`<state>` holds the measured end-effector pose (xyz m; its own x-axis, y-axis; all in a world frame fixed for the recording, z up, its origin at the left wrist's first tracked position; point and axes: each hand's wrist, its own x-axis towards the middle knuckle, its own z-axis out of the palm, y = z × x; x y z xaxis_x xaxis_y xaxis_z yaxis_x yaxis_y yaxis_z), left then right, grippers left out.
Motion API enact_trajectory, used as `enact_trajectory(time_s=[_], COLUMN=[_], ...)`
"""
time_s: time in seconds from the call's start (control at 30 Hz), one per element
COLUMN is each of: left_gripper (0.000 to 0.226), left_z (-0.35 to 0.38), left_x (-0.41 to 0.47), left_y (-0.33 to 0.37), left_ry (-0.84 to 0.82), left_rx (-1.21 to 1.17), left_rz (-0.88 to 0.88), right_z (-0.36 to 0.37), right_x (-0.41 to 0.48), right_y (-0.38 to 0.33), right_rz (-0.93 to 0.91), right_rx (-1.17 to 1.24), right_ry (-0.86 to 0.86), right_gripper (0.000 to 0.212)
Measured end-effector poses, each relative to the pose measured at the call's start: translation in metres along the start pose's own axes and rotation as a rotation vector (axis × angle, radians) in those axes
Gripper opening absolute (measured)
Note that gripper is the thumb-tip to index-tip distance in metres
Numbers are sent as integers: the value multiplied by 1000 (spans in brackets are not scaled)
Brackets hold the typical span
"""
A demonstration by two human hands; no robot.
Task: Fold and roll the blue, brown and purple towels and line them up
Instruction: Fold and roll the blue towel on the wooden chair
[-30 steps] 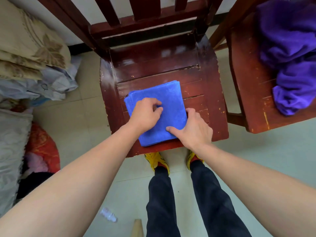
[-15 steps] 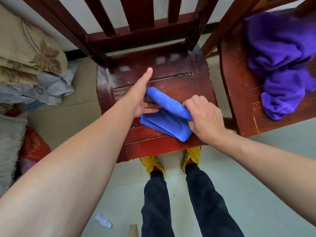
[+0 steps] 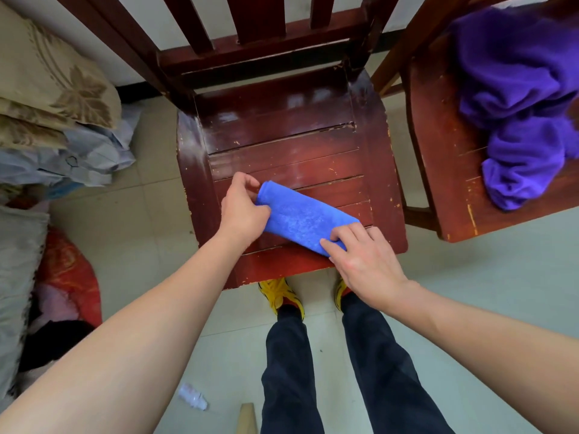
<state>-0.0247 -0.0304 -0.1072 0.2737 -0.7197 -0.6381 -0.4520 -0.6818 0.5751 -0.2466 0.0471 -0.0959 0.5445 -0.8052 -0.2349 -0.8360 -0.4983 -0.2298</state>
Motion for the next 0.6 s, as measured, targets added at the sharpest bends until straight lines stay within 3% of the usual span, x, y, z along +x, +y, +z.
enact_trajectory(time_s=[0.07,0.13,0.2,0.23,0.3,0.4,0.47,0.6], left_gripper=[36,40,44,46,57,71,71,62], left_z=[-3,3,18,21,23,22,22,16], left_x=[-6,-13,-14,-14,-10,-4,-4,-6], left_y=[-2,3,15,18,17,9,3,-10], left_ry=[117,197,75,-31,-163,-233,-272,-330], left_rx=[252,589,779,834,844,720,639,673], left_rz=[168,502,778,807,704,541,505,540], right_z=[-1,-2,-5,-5,-2,4,9,15], right_x=[9,16,19,18,15,18,23,27], right_y=[-4,-2,13,17,19,12,5,-4], right_rz=[58,139,196,207,275,491,558,456], right_rx=[45,144,246,304,480,784,758,480], right_ry=[-74,-141,-177,-175,-165,-118,-111,-208], right_gripper=[27,24,23,24,28,20,21,32])
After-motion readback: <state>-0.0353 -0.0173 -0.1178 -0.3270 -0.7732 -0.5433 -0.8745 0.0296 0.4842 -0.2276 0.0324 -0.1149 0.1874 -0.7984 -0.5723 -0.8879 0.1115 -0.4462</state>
